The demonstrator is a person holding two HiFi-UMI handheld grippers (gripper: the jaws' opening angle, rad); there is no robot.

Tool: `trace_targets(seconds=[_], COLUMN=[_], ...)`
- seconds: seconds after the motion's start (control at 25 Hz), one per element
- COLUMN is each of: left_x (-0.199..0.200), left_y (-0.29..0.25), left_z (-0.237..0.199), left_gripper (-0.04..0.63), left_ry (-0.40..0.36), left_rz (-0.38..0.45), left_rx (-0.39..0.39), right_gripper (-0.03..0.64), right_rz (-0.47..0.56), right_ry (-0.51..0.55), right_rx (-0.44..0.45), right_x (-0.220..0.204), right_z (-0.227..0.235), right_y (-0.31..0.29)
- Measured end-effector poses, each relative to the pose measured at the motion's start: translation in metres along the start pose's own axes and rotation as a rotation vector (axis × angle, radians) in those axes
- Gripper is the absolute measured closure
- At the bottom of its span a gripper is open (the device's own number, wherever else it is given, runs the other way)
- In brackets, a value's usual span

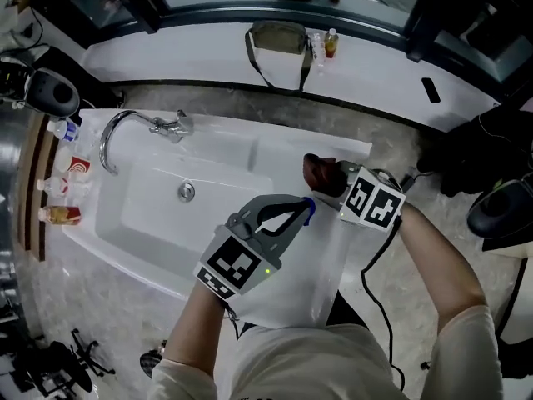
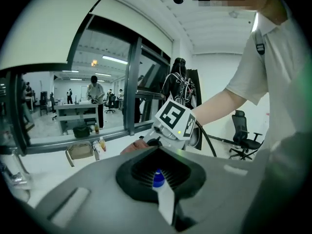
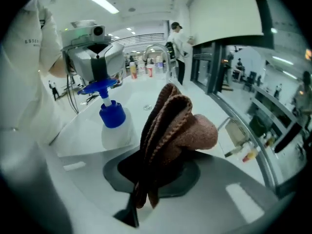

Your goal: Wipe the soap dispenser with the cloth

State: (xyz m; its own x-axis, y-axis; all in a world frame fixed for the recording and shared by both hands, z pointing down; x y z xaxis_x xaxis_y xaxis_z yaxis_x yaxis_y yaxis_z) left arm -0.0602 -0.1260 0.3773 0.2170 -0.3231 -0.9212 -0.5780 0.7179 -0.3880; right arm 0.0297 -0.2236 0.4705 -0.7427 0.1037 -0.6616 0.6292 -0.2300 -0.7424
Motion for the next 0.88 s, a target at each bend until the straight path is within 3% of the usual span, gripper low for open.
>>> trace_targets(seconds=[0.2,0.36,0.56,0.72,0.88], left_x=[0.001,0.002,0.001,0.0,-0.001], left_y=[-0.001,-0.001,-0.001,0.001,0.0], left_z=[0.004,0.006,0.007,0.005,0.004], left_gripper=[0.595,0.595,0.595,0.595,0.595], left_ry=[0.036,0.059,0.092,0.121,0.14], left_rz=[0.004,-0.006,-0.005,0.006,0.011], left_rx=[0.088,0.136,0.165,0.168,0.162], right_gripper=[0.537,0.537,0.541,0.541,0.541], right_rz=[-0.018,-0.132,-0.278,-0.313,-0.289], right_ry=[0.223,0.46,0.746,0.805,0.736], right_rx=[0.244,0.426,0.539,0.551,0.541], right_x=[0.009,0.011,0.011,0.004,-0.006], right_z=[0.02,0.02,0.01,0.006,0.004], right_y=[-0.022,-0.043,-0.05,-0.046,-0.037])
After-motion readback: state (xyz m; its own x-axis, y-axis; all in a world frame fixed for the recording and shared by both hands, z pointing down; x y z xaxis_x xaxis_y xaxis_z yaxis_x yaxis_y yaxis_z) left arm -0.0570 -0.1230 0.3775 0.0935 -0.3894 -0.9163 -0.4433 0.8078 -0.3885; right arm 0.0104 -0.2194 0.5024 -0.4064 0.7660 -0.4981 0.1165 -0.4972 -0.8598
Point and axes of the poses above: the fingertips, and each gripper's own axes: y backward along the fingers, z to its right, x out of its top, the point moved 8 cm from there along y, backward along the fingers, and after that the axes turned 5 degrees about x, right-handed, at the moved point
